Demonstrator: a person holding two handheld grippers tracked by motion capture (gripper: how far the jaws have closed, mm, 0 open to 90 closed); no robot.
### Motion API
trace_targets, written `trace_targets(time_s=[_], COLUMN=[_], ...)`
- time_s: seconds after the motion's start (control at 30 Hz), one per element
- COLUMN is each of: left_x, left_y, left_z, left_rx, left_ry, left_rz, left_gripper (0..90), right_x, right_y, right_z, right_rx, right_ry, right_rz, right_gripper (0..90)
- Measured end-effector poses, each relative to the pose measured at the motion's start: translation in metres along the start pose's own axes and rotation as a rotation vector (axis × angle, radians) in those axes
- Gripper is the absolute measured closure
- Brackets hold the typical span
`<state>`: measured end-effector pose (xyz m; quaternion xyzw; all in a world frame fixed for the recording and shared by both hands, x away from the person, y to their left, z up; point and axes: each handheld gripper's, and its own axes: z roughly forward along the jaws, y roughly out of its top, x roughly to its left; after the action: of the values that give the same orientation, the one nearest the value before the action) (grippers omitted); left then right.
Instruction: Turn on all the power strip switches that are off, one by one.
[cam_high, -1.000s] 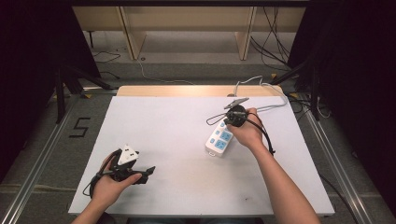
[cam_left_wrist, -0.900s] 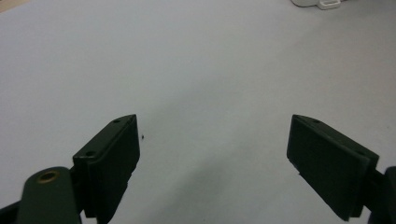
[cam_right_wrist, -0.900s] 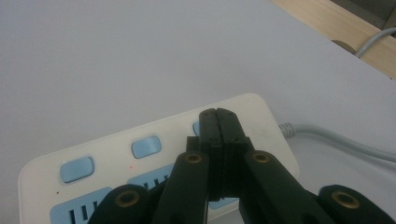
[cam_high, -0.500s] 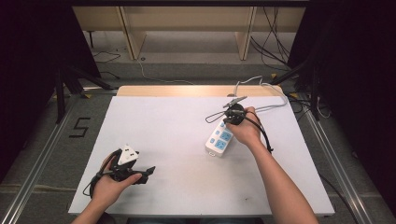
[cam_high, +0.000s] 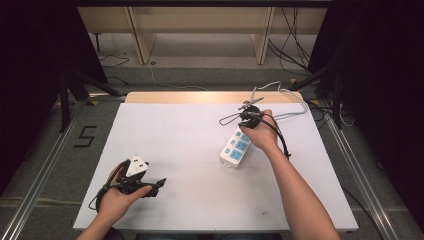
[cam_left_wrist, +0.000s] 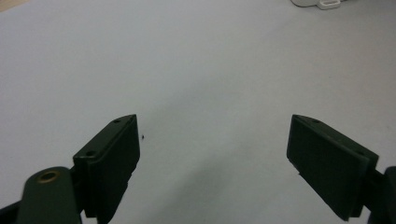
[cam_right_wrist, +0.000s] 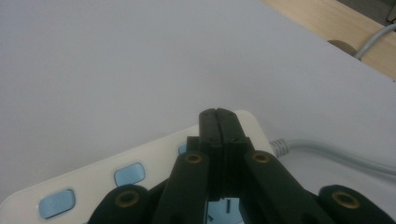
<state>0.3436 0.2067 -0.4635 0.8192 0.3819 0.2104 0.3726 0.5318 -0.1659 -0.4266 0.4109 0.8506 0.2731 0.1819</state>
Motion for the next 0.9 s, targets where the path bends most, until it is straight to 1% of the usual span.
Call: trace_targets(time_s=[0.17,0.5,0.7,0.9], left_x=[0.0,0.0,0.0,0.0], left_y=[0.0,0.0,0.0,0.0], left_z=[0.0,0.0,0.0,0.0], left_rx=[-0.001,-0.004,-0.003,0.001], left_ry=[0.0,0.001,0.0,0.0], left_rz=[0.0,-0.006,-0.005,0.001], left_gripper=[17.0,17.1,17.1,17.1], right_x=[-0.002,0.005,0.007,0.006], right_y=[0.001,0.001,0.0,0.001], right_z=[0.002,0.011,0.016,0.017], right_rx=[0.018,0.056,0.086,0.085], right_ry=[0.004,0.039,0.04,0.047], right_rz=[0.004,-0.014,-0.015,-0.013], right_gripper=[90.0,90.0,90.0,90.0])
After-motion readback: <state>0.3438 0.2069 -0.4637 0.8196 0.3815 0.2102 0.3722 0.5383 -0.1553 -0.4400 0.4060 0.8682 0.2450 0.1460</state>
